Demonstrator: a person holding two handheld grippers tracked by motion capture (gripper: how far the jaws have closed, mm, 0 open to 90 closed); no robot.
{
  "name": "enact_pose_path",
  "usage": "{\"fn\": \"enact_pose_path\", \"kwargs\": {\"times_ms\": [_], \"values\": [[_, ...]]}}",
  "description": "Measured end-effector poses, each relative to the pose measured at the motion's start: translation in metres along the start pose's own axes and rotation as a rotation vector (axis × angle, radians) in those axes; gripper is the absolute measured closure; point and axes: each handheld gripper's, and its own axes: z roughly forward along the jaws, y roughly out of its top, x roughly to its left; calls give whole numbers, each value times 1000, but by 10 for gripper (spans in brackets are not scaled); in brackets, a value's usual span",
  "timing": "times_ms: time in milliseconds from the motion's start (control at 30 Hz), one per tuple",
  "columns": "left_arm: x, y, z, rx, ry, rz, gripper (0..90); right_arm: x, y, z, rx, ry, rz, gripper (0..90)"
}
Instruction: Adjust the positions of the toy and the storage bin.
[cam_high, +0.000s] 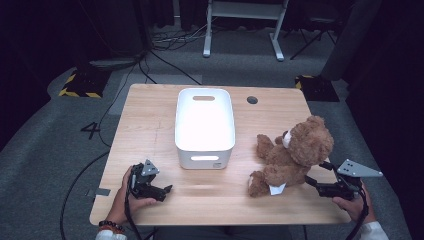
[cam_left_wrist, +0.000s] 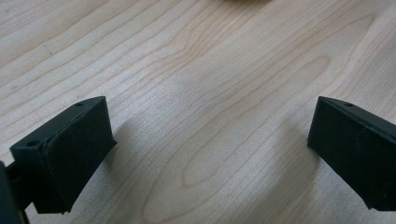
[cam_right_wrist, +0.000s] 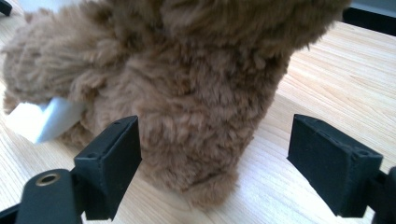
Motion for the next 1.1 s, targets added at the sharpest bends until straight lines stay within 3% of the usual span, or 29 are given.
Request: {"fn": "enact_pose_path", "kwargs": {"times_ms": [667, 867, 933, 1100], "values": [[0, 0, 0, 0, 1, 2, 2, -2, 23, 3, -55, 11, 34, 171], [0, 0, 0, 0, 0, 3, 2, -5, 23, 13, -46, 36, 72, 155], [0, 0, 0, 0, 1, 2, 2, -9, 23, 17, -63, 60, 102, 153], [0, 0, 0, 0, 1, 2, 2, -10, 27, 18, -97, 108, 125, 156]]}}
